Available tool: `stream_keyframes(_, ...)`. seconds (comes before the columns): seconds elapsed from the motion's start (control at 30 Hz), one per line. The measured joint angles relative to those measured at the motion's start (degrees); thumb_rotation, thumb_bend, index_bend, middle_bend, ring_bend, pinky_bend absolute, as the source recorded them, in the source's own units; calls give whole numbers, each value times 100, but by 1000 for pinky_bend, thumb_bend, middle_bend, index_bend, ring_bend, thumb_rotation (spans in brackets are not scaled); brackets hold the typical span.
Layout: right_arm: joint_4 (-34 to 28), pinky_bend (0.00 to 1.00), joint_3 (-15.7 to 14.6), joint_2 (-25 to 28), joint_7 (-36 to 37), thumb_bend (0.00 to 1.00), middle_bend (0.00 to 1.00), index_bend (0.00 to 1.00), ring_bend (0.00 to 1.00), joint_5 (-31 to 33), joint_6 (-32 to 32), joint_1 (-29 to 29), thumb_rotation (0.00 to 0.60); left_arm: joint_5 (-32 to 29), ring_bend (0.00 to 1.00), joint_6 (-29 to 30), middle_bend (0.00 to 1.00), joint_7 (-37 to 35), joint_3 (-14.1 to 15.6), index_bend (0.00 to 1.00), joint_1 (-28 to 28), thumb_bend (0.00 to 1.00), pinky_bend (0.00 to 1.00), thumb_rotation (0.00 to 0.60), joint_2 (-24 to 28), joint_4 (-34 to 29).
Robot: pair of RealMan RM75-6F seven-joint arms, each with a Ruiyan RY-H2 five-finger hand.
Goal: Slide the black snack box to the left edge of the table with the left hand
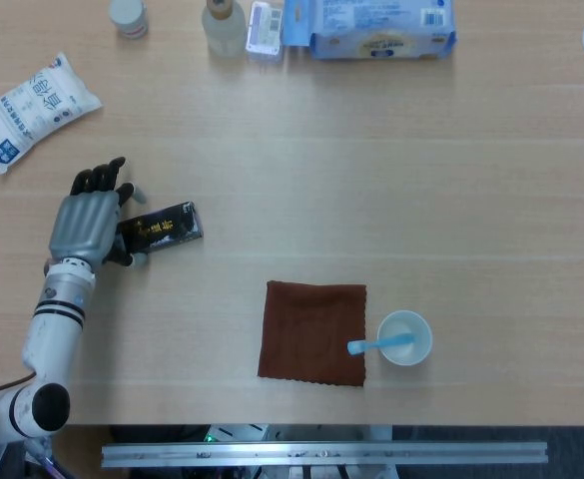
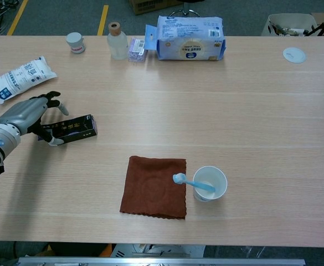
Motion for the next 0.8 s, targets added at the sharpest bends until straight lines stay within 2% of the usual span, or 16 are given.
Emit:
stream_keyframes(0.27, 7, 366, -3, -12, -6, 207, 150, 144, 135, 2, -7, 2, 600, -15, 0, -5, 0, -67, -1, 418, 25, 76, 18, 600, -18, 82)
stream_keyframes(0.8, 33, 367, -7, -26, 20, 207, 150, 144, 135, 15, -3, -16, 600, -42, 0, 24, 0, -231, 11, 469, 144, 76, 19, 600, 14, 198)
